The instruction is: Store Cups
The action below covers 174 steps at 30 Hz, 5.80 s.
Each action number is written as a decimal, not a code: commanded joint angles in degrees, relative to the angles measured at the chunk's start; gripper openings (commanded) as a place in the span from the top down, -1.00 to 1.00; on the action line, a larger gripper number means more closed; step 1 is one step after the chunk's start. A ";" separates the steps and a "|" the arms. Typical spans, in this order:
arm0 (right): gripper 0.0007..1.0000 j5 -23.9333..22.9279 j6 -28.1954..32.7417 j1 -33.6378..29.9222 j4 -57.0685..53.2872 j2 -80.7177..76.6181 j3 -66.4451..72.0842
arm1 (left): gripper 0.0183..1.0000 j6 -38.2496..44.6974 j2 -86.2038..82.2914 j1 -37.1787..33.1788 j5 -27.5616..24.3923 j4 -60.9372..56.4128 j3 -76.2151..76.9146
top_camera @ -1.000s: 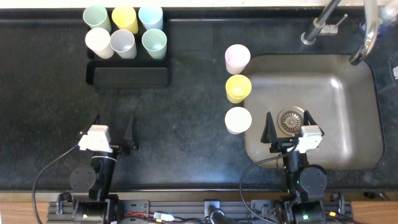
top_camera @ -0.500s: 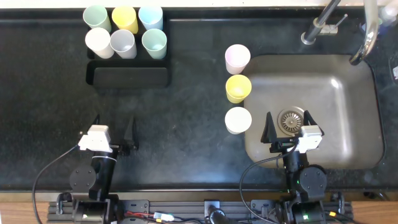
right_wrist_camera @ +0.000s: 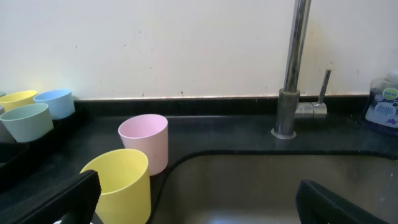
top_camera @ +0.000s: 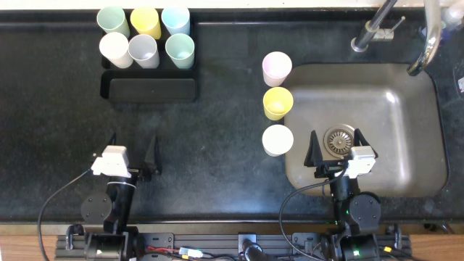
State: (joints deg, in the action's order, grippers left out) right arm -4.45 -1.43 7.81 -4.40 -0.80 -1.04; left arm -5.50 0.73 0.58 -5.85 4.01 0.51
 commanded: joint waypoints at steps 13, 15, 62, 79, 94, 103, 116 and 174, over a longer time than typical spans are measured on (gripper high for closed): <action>-1.00 0.11 0.15 -0.24 0.26 0.44 0.76 | -1.00 1.20 -0.31 -0.52 0.76 0.33 -0.07; -1.00 0.11 0.15 -0.24 0.26 0.44 0.76 | -1.00 0.61 0.85 -0.52 0.68 -0.31 -0.02; -1.00 0.11 0.15 -0.24 0.26 0.44 0.76 | -1.00 -29.14 125.87 35.60 11.23 63.01 131.16; -0.99 0.11 0.15 -0.24 0.26 0.44 0.76 | -0.88 -30.21 137.33 35.47 10.45 57.55 135.01; -1.00 0.11 0.15 -0.24 0.26 0.44 0.76 | 0.19 -30.36 139.82 35.17 9.60 57.72 136.06; -1.00 0.11 0.15 -0.24 0.26 0.44 0.76 | 0.97 -30.16 139.82 35.19 9.55 56.72 136.06; -1.00 0.11 0.15 -0.24 0.26 0.44 0.76 | 0.97 -26.71 123.14 34.25 19.78 61.16 135.03; -1.00 0.11 0.15 -0.24 0.26 0.44 0.76 | 0.97 -2.86 101.13 -9.57 9.97 39.15 78.66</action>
State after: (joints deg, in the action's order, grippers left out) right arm -4.47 -1.45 7.81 -4.47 -0.80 -1.04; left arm -8.97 100.73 -8.78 4.86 43.68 79.68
